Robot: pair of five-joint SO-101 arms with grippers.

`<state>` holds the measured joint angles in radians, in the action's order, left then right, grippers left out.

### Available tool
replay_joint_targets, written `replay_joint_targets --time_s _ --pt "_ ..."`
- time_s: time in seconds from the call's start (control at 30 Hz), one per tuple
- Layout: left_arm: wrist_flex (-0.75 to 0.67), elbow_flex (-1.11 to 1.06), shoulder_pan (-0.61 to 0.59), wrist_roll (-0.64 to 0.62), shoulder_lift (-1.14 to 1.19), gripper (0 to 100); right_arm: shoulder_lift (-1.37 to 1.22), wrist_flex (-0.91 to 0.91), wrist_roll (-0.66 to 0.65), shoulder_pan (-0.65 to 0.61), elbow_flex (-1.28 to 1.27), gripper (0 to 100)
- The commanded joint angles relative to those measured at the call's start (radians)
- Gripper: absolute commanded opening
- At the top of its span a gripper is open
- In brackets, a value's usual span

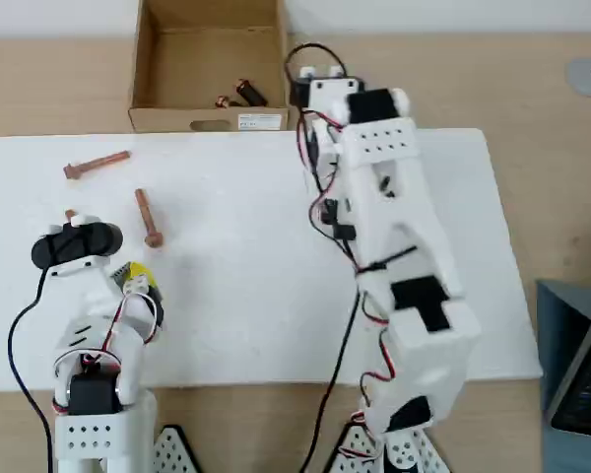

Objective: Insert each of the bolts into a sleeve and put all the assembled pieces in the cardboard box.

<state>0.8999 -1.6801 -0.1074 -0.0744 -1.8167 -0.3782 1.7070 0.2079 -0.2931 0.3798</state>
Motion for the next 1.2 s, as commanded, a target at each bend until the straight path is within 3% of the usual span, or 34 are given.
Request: replay_joint_targets --time_s 0.0,0.17,0.87,1.1,1.17 --pt "0.005 -0.012 -0.008 -0.011 -0.007 0 -0.068 -0.012 0.011 -0.015 0.102 15.2" --pt "0.005 -0.012 -0.008 -0.011 -0.007 0 -0.160 -0.012 0.011 -0.015 0.171 23.3" --pt "0.005 -0.012 -0.008 -0.011 -0.007 0 -0.449 -0.012 0.009 -0.025 0.417 23.0" --pt "0.005 -0.012 -0.008 -0.011 -0.007 0 -0.503 -0.012 0.009 -0.025 0.429 2.9" --pt "0.005 -0.012 -0.008 -0.011 -0.007 0 -0.501 -0.011 0.009 -0.025 0.429 1.0"
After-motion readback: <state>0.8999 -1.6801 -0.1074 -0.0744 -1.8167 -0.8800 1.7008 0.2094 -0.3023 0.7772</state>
